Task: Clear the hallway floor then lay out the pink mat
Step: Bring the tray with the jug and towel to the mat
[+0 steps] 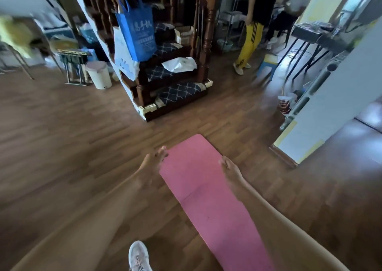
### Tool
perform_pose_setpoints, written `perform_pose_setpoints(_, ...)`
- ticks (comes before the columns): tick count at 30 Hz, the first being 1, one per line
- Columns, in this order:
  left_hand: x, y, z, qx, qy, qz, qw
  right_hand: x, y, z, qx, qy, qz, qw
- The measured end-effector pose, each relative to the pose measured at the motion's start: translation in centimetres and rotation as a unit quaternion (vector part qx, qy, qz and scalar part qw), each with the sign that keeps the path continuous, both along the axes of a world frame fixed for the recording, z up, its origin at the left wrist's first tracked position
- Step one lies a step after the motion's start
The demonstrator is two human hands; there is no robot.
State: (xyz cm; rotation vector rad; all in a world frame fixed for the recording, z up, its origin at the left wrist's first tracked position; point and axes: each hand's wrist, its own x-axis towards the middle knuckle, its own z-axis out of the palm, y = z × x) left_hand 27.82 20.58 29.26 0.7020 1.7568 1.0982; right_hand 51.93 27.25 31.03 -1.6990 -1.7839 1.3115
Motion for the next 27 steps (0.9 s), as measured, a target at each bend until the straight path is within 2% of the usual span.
perform_pose_setpoints(5,-7.9,0.6,0.3,0.010,-0.018,0.062,0.998,-8.8,2.3,1.0,0.013,-0.026,0.061,0.998)
perform_pose_setpoints(20,-31.1,-0.5,0.4,0.067,-0.002,0.176,0.982,-34.5,5.3,3.4,-0.013,-0.003,0.153,0.988)
perform_pose_setpoints(25,-35.5,-2.9,1.9,0.087,-0.031,0.230,0.969,-42.0,4.9,4.2,-0.035,0.039,0.185,0.981)
perform_pose_setpoints(27,-36.9,-3.6,2.3,0.104,-0.091,0.245,0.960,-44.8,4.7,4.5,-0.057,0.081,0.193,0.976)
